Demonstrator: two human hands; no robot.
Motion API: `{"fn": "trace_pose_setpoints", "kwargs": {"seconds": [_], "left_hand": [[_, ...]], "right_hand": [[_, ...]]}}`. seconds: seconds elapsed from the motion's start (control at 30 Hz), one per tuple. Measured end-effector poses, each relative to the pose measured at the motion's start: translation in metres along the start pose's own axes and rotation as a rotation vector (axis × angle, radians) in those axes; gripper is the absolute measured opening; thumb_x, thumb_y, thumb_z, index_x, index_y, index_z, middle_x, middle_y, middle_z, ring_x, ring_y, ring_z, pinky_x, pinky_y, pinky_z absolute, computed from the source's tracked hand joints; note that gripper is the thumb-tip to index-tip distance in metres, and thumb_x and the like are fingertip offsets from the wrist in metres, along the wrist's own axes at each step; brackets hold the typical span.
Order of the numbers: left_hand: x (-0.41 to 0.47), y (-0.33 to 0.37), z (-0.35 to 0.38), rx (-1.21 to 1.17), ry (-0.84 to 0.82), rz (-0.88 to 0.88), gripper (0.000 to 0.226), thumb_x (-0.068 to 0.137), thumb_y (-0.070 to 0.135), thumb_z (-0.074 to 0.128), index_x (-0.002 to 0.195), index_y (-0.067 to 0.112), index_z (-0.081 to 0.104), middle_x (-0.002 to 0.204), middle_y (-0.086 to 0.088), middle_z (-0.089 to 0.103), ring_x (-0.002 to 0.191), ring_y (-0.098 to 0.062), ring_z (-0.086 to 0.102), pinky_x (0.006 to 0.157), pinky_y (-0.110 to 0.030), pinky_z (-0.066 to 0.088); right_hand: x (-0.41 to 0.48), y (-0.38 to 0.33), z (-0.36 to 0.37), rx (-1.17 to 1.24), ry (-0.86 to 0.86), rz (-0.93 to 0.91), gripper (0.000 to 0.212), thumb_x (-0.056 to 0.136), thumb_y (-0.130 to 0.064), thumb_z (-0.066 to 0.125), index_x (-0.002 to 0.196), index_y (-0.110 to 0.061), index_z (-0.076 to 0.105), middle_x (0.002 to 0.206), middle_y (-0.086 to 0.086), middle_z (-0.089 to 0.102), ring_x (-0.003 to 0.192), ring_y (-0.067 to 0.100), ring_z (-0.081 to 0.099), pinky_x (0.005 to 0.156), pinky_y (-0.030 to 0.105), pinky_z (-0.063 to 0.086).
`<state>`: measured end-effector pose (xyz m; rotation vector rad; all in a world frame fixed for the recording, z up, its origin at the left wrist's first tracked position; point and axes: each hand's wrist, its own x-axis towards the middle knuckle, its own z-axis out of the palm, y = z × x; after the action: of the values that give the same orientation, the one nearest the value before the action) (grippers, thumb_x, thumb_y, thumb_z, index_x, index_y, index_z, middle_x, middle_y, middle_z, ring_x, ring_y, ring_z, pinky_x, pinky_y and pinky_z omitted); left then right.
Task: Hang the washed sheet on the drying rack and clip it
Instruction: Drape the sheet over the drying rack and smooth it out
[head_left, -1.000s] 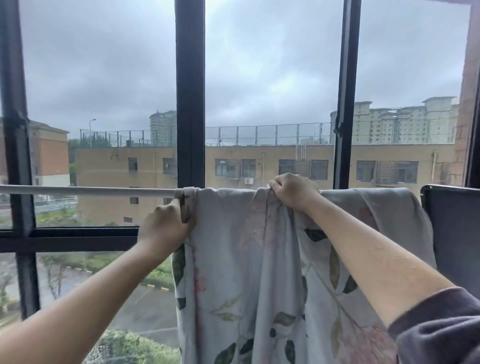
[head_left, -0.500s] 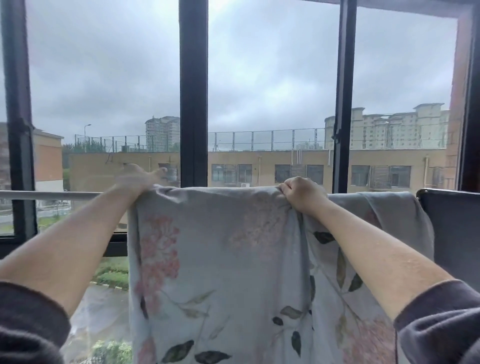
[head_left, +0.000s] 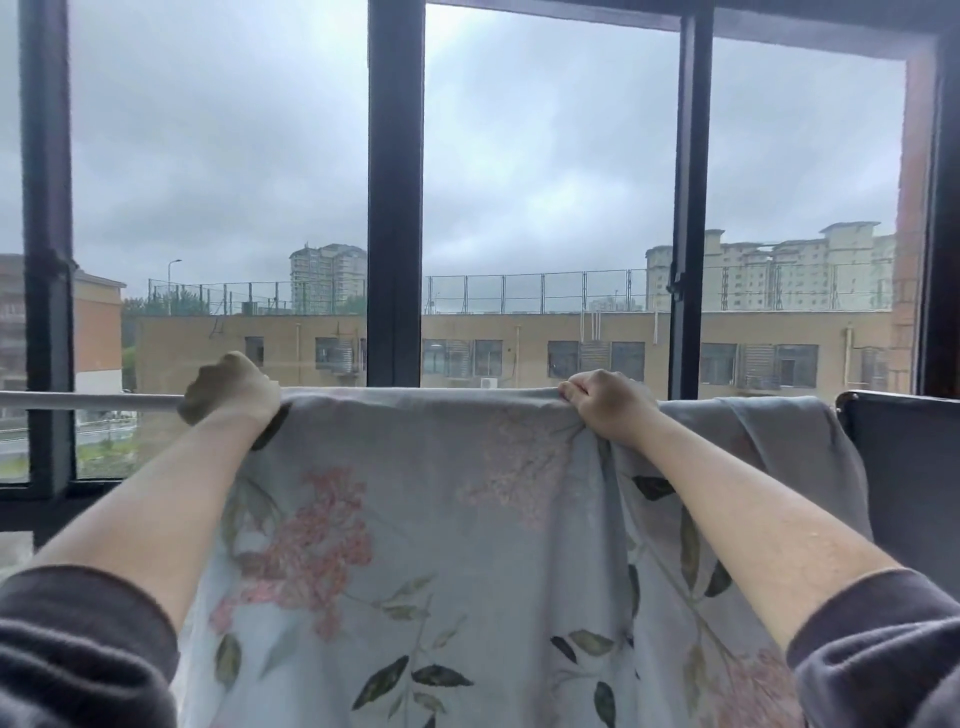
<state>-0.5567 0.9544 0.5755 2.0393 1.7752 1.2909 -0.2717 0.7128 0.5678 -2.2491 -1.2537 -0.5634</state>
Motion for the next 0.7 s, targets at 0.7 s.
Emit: {"fn": "trace_pose_setpoints", "kwargs": {"seconds": [0.7], "left_hand": [[-0.097, 0.106, 0.074, -0.287, -0.06, 0.691, 0.027, 0.098, 0.02, 0.044, 0.106, 0.009, 0.068, 0.101, -0.019, 0.07, 0.096, -0.038, 0.062, 0.079, -0.038, 0.048]], "right_hand": [[-0.029, 0.048, -0.005, -0.341, 0.105, 0.043, 0.052, 0.1, -0.043, 0.017, 0.12, -0.024, 0.061, 0.118, 0.007, 0.065, 0.114, 0.028, 0.055, 0.108, 0.05, 0.024]]}}
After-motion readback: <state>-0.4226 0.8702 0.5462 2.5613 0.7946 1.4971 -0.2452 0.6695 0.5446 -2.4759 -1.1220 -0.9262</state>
